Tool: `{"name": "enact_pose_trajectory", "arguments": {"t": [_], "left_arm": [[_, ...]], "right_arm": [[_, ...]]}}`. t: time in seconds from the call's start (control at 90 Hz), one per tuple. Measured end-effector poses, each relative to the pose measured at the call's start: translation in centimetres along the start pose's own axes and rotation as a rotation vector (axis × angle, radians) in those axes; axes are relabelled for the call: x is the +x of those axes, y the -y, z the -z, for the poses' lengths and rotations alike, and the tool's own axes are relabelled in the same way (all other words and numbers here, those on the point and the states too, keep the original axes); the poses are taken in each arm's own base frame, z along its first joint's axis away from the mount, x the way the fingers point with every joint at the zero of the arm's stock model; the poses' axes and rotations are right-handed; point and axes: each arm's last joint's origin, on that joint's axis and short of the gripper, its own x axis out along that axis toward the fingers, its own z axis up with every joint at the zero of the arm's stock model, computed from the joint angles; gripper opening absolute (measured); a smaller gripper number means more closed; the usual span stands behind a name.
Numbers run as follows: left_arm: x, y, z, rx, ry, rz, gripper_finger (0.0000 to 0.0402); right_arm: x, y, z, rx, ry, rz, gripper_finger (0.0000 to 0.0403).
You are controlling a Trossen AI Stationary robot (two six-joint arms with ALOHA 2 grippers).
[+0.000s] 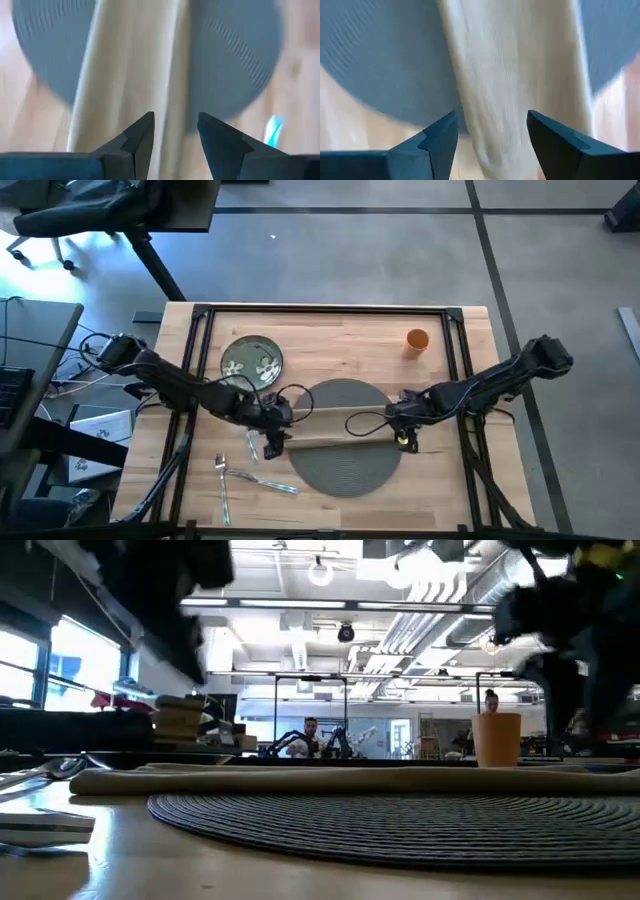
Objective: Set table place
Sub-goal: Fold the brown table napkin
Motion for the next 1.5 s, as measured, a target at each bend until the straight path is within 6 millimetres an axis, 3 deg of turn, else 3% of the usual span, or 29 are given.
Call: {"name": "enact_pose_trajectory", "arguments": {"t": [0.089, 0.178, 0.3, 0.489, 0.556, 0.678, 0.822, 0.944, 1.111, 1.311, 1.5], "left_arm": [[1.1, -0.1, -0.5, 0.04, 0.047, -0.007, 0.0135], [2.9, -0.6, 0.1, 0.044, -0.037, -0.015, 0.0135], [4.6, -1.0, 2.2, -0.002, -0.245, -0.021, 0.0135], [4.7, -1.1, 4.1, -0.008, -0.386, -0.114, 0.0135], [4.2, -1.0, 3.4, -0.029, -0.352, -0.102, 0.0135], [2.9, -0.1, 0.2, -0.033, -0.133, -0.059, 0.0135], [3.5, -0.4, -2.1, 0.038, 0.058, -0.01, 0.0135], [5.2, -1.9, -2.0, 0.058, 0.015, -0.028, 0.0135], [8.0, -3.1, -1.8, 0.064, 0.002, -0.033, 0.0135], [10.7, -3.4, -1.7, 0.047, 0.033, 0.037, 0.0135], [10.8, -3.8, -3.8, 0.076, 0.111, 0.024, 0.0135]], "right_arm": [[0.7, -0.2, -0.9, -0.047, 0.176, 0.022, 0.0216], [1.5, 0.2, -0.7, -0.064, 0.224, 0.033, 0.0216], [2.2, 0.9, 0.8, -0.033, 0.093, 0.046, 0.0216], [1.9, 1.5, 2.9, 0.02, -0.121, 0.085, 0.0216], [1.1, 1.6, 3.3, 0.072, -0.181, 0.074, 0.0216], [-0.8, 1.6, 4.0, 0.241, -0.218, 0.046, 0.0216], [-2.2, 1.7, 5.6, 0.539, -0.057, 0.088, 0.0216], [-1.0, 2.2, 7.5, 0.786, 0.048, 0.02, 0.0216], [1.6, 2.8, 9.5, 0.96, 0.093, -0.076, 0.0216], [2.5, 3.2, 10.2, 1.019, 0.109, -0.069, 0.0216], [1.6, 2.8, 9.5, 0.997, 0.105, -0.087, 0.0216]]}}
